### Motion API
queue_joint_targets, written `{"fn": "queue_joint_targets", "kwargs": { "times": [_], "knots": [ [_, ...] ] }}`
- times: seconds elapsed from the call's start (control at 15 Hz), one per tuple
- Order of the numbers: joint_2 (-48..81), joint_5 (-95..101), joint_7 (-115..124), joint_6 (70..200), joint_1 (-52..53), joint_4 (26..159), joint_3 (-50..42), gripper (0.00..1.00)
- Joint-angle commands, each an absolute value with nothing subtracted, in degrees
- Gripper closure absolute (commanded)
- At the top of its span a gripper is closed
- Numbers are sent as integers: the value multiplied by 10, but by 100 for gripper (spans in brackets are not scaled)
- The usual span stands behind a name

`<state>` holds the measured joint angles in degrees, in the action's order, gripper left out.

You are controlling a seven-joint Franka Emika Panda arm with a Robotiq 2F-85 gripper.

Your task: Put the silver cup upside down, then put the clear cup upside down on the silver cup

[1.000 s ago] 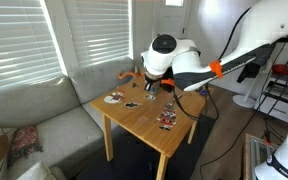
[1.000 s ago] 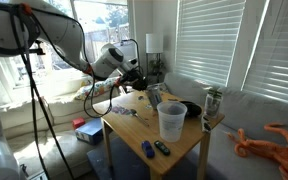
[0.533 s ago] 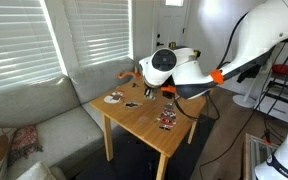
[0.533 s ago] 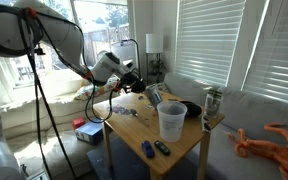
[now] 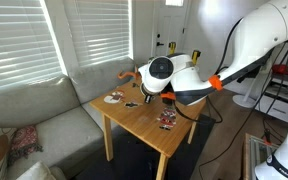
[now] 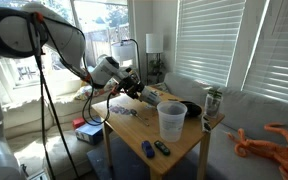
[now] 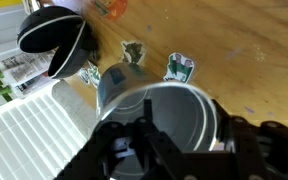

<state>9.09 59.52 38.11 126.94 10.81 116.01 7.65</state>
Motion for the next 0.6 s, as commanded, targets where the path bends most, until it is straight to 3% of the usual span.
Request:
{"fn": "queue_joint_targets", "kwargs": {
  "times": [0.0,0.13,0.53],
  "knots": [
    [82,549,380,1262,111,1161,84,9],
    [82,495,374,1263,108,1159,87,0],
    [84,331,370,1261,107,1151,83,0]
  ]
}}
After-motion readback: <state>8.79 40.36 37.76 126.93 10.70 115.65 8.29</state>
